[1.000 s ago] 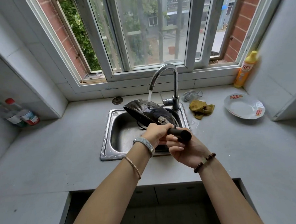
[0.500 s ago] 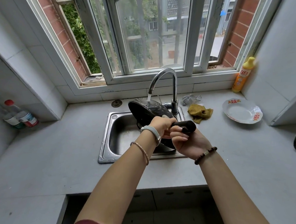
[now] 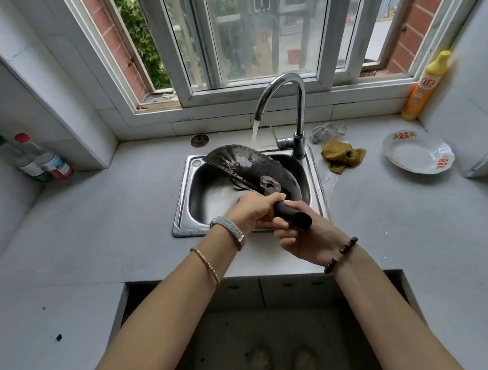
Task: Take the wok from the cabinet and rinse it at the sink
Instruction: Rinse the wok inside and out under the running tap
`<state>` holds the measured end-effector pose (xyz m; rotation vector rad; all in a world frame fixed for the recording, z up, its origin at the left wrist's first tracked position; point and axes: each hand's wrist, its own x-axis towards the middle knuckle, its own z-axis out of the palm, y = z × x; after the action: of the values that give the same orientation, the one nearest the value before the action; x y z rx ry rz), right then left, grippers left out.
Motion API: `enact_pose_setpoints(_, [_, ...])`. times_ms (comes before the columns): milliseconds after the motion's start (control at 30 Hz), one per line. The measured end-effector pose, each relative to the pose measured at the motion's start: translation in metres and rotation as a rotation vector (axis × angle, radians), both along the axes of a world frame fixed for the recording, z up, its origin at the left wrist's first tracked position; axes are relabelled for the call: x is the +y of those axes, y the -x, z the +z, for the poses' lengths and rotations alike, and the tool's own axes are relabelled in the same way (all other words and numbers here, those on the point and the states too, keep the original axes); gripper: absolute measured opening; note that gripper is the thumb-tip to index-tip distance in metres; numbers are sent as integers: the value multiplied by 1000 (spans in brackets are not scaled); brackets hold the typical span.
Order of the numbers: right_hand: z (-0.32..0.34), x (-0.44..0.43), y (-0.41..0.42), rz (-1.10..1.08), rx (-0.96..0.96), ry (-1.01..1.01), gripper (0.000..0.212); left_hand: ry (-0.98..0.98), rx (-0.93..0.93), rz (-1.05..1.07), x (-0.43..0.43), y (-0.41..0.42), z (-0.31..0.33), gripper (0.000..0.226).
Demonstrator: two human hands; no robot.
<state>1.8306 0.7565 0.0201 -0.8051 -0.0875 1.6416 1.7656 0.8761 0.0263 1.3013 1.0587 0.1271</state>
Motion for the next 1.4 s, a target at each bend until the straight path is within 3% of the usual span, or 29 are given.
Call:
enact_pose_setpoints(233, [-28, -11, 38, 43, -169, 45, 25, 87, -26, -18, -8, 42, -39, 30])
enact_pose_setpoints(333, [-42, -17, 52, 36, -215, 63, 22, 148, -57, -18, -14, 57, -60, 42])
enact_pose_setpoints(633, [-76, -34, 79, 87, -356, 143, 14, 263, -105, -19, -37, 90, -91, 29])
enact_pose_setpoints(1033, [-99, -53, 79, 206, -575, 247, 11, 465, -121, -27, -53, 102, -110, 42])
enact_pose_setpoints(1400, [-106, -49, 65, 280, -760, 368, 17, 501, -105, -51, -57, 92, -125, 32])
